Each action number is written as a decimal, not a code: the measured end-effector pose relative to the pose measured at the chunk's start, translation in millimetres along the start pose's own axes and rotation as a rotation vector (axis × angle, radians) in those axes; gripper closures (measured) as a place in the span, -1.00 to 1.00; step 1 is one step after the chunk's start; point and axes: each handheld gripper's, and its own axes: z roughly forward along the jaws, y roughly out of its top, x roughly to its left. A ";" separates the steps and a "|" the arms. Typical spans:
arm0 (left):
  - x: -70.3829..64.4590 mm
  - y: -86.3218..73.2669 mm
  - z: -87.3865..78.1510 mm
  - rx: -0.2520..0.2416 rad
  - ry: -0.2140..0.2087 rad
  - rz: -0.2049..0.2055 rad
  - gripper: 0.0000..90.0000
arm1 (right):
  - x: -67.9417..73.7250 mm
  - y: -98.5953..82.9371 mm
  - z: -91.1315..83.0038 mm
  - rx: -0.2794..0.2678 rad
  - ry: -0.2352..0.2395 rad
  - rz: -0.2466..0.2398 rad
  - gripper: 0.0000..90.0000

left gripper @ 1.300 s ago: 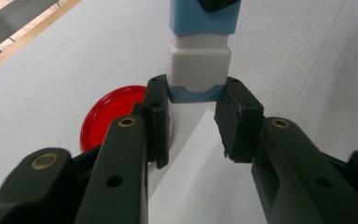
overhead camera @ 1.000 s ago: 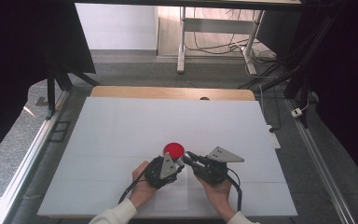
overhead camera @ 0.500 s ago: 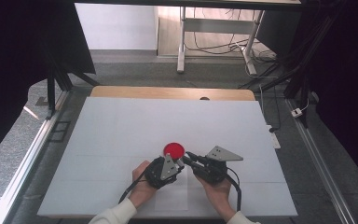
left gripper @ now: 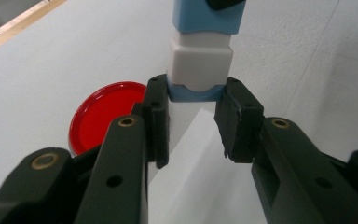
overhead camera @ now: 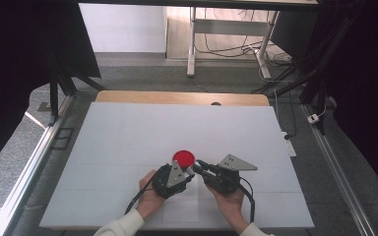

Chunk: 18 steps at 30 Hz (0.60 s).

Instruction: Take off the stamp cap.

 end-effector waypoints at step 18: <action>-3.9 0.1 0.0 0.027 0.065 0.117 0.48 | -0.8 0.8 1.8 0.021 0.008 -0.005 0.67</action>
